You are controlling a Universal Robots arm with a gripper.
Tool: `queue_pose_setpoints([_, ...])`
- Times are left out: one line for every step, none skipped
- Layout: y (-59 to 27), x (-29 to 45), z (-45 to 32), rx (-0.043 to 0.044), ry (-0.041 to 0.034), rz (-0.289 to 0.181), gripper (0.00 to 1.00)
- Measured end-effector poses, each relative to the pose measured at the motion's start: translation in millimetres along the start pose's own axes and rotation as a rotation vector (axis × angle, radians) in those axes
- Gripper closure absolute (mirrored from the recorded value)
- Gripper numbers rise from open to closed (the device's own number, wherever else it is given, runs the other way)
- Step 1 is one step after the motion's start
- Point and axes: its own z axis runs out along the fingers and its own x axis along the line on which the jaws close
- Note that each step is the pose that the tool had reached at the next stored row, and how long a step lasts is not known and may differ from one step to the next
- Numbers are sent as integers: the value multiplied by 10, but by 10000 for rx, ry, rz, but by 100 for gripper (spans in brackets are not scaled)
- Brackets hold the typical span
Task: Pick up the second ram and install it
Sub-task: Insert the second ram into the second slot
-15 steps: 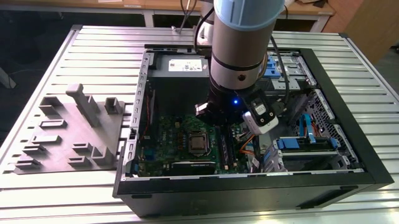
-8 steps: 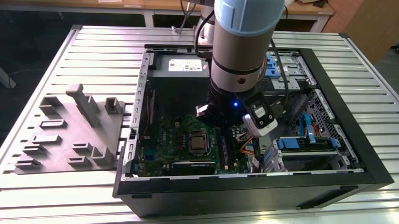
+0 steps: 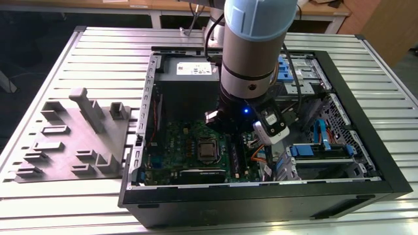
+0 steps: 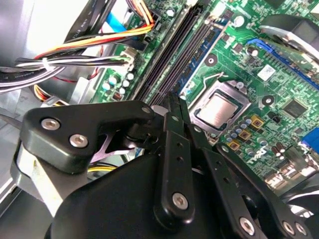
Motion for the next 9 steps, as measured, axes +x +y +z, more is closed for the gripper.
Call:
queue_pose_setpoints([0, -5, 1, -2, -1, 0, 89])
queue_pose_setpoints([0, -14, 2, -3, -1, -1, 89])
queue_pose_setpoints([0, -18, 2, -2, -1, -1, 89])
queue_pose_setpoints([0, -18, 2, -2, -1, -1, 89])
queue_pose_setpoints([0, -18, 3, -1, 0, 0, 89])
queue_pose_setpoints([0, -18, 6, -3, -1, -4, 89])
queue_pose_setpoints([0, -18, 14, -5, -2, -9, 89])
queue_pose_setpoints([0, -18, 21, -3, -2, -11, 89])
queue_pose_setpoints([-1, -18, 21, -1, -2, -13, 89])
